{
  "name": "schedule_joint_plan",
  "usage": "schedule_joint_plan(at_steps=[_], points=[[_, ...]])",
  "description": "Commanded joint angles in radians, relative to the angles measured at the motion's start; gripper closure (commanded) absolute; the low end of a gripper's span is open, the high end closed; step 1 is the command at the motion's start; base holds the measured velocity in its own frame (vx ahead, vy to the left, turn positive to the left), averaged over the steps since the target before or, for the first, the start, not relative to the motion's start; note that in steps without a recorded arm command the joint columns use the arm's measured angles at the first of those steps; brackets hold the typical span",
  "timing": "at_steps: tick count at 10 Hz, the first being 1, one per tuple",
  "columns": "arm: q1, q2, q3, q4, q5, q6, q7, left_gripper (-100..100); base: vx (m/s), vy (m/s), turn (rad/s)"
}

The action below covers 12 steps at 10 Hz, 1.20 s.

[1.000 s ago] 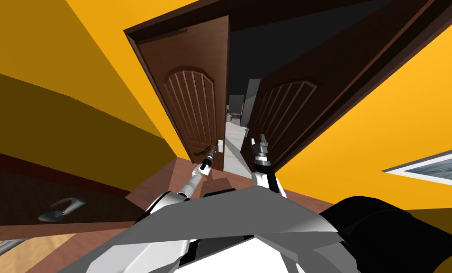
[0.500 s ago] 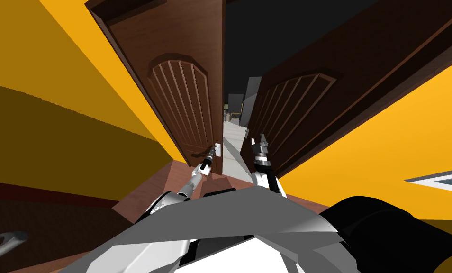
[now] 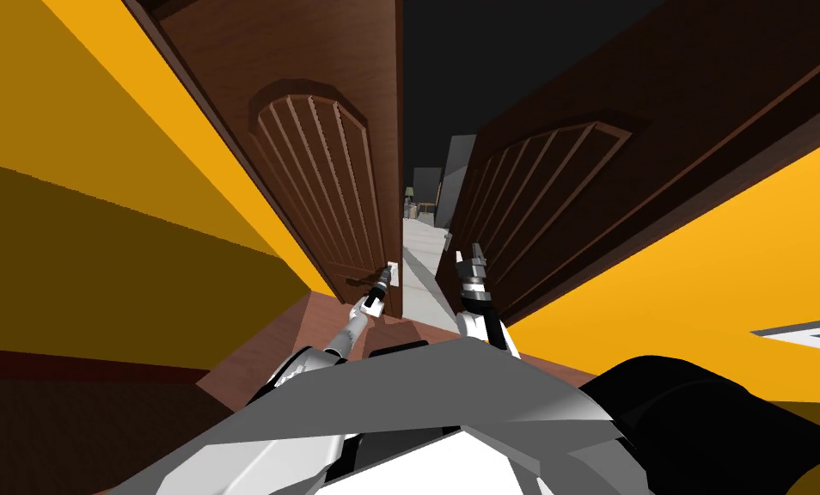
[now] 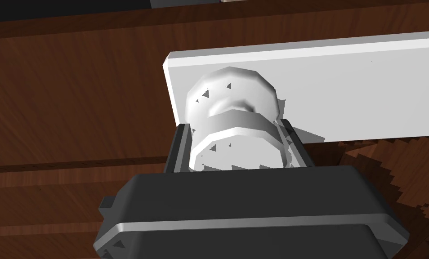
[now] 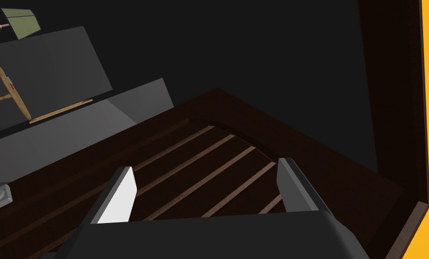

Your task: Push the door open

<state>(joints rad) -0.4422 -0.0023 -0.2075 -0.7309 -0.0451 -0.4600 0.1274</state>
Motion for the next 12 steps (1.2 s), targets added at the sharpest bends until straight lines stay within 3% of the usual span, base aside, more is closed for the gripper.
schedule_joint_plan(at_steps=[1,3,4,7,12], points=[[0.006,0.0,-0.001,0.003,0.0,0.0,0.0,100,0.0,0.0,0.0],[0.006,0.0,-0.001,0.003,0.0,0.0,0.0,100,0.0,0.0,0.0],[-0.001,0.014,0.013,0.001,0.003,0.001,-0.008,100,0.09,-0.063,0.022],[-0.002,0.03,0.034,0.003,0.008,0.002,-0.02,100,0.138,-0.102,0.056],[-0.003,0.049,0.068,0.007,0.016,0.004,-0.039,100,0.144,-0.093,0.069]])
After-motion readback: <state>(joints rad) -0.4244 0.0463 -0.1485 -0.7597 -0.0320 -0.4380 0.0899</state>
